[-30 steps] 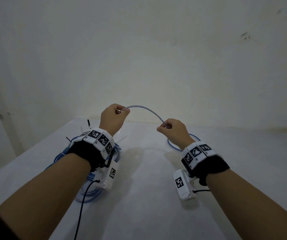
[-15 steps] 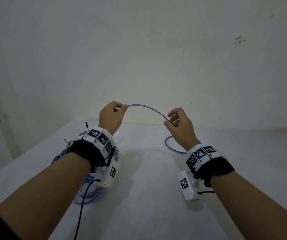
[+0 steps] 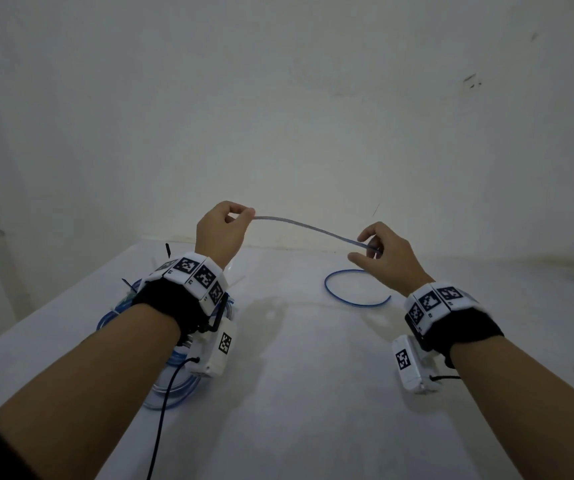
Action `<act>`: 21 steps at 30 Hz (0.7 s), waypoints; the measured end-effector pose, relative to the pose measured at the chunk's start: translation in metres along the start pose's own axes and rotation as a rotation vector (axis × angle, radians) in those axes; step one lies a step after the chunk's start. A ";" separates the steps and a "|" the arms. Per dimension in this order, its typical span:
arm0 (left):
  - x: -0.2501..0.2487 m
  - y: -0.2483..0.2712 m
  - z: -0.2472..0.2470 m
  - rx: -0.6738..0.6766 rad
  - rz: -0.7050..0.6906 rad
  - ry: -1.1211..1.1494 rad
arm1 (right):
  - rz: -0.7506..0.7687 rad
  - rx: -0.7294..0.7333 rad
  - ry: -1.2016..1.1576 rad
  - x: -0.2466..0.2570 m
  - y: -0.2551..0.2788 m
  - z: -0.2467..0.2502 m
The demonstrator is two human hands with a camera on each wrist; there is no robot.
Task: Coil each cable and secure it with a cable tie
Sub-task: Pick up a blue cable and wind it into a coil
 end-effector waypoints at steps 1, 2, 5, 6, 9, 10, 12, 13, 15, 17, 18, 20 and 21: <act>0.001 -0.001 0.001 -0.013 0.007 0.016 | 0.011 -0.006 -0.020 -0.001 0.002 0.004; 0.002 -0.002 0.002 -0.022 0.016 0.032 | 0.017 -0.016 -0.044 -0.004 0.003 0.007; 0.005 -0.003 0.001 -0.012 0.046 0.073 | 0.022 -0.032 -0.132 -0.012 0.006 0.015; 0.006 -0.004 -0.001 -0.004 0.053 0.080 | 0.026 -0.034 -0.168 -0.014 0.007 0.016; 0.007 -0.005 -0.005 0.004 0.070 0.101 | 0.030 -0.042 -0.217 -0.018 0.007 0.019; 0.007 -0.005 -0.005 0.002 0.073 0.106 | 0.027 -0.043 -0.210 -0.019 0.007 0.019; 0.007 -0.006 -0.006 0.000 0.073 0.101 | 0.023 -0.035 -0.168 -0.021 0.007 0.019; 0.007 -0.007 -0.006 0.001 0.071 0.093 | 0.021 -0.022 -0.146 -0.022 0.008 0.019; 0.006 -0.007 -0.006 0.002 0.069 0.092 | 0.004 0.016 -0.131 -0.024 0.010 0.018; 0.006 -0.008 -0.007 0.001 0.072 0.100 | -0.024 0.051 -0.119 -0.028 0.012 0.017; 0.007 -0.008 -0.007 0.004 0.077 0.102 | -0.036 0.060 -0.097 -0.031 0.013 0.017; 0.008 -0.009 -0.007 0.005 0.083 0.095 | -0.052 0.048 -0.022 -0.037 0.016 0.021; 0.008 -0.010 -0.008 0.003 0.082 0.087 | -0.061 0.020 0.014 -0.041 0.018 0.024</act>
Point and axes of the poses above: each hand's wrist, its own y-axis away from the middle knuckle, its own z-axis out of the back of the hand, x = y × z, the point moved 5 cm from there along -y, towards the middle knuckle, and after that the axes turned 14 degrees about x, right-handed, at the moved point
